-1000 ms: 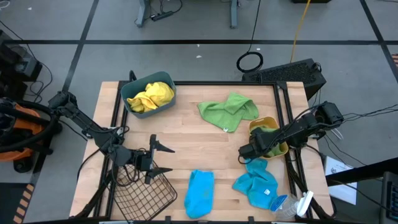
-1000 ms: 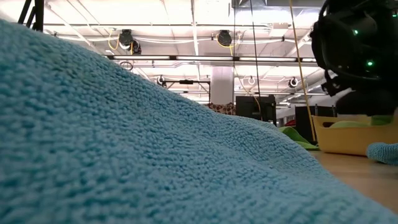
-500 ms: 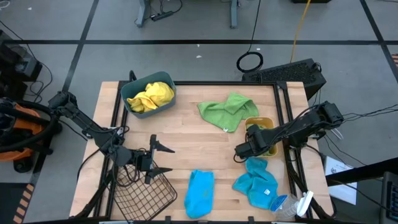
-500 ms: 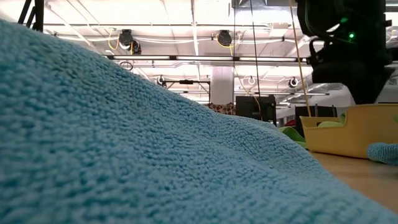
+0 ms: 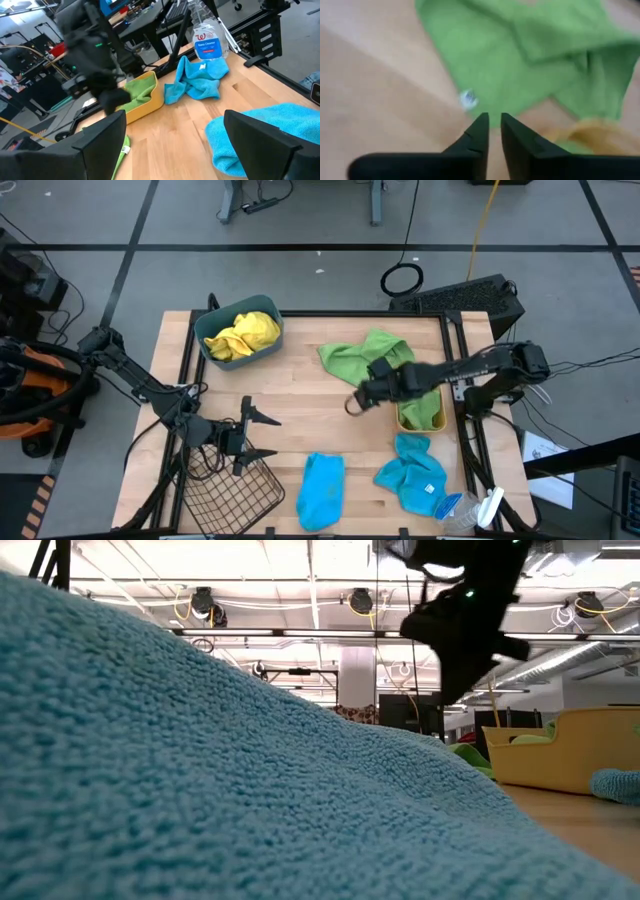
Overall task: Sort microfiber towel by color & place in baskets
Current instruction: Put lower left green towel into the orange bin, then roll upper right green towel
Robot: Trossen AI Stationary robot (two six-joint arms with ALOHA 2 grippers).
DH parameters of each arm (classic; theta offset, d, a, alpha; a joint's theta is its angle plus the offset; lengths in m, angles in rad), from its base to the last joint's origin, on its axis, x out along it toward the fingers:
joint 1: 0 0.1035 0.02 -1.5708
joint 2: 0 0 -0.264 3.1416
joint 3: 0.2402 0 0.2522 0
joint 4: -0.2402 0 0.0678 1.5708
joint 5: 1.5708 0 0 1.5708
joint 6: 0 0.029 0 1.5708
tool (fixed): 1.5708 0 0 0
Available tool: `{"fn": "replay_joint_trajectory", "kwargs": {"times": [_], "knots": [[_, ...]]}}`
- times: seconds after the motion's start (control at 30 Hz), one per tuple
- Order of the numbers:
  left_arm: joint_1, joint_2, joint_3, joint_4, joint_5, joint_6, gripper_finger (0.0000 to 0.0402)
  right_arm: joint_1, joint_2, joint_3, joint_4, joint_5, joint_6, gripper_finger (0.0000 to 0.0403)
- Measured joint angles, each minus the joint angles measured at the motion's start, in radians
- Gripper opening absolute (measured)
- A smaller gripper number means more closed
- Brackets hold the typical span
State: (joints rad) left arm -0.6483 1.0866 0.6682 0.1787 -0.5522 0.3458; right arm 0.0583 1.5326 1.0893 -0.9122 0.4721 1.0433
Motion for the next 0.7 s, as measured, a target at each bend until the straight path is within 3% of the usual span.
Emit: {"fn": "replay_joint_trajectory", "kwargs": {"times": [0.23, 0.4, 0.7], "knots": [[0.0, 0.0, 0.0, -0.002, 0.0, 0.0, 0.0341, -0.231, 0.0, 0.0, 0.088, -0.015, -0.281, 0.0129], [0.0, 0.0, 0.0, -0.002, 0.0, 0.001, 0.0341, -0.337, 0.025, 0.0, 0.153, -0.08, -0.4, 0.0208], [0.0, 0.0, 0.0, -0.005, 0.0, 0.001, 0.0341, -0.426, 0.245, 0.0, 0.246, -0.088, -0.538, 0.0318]]}}
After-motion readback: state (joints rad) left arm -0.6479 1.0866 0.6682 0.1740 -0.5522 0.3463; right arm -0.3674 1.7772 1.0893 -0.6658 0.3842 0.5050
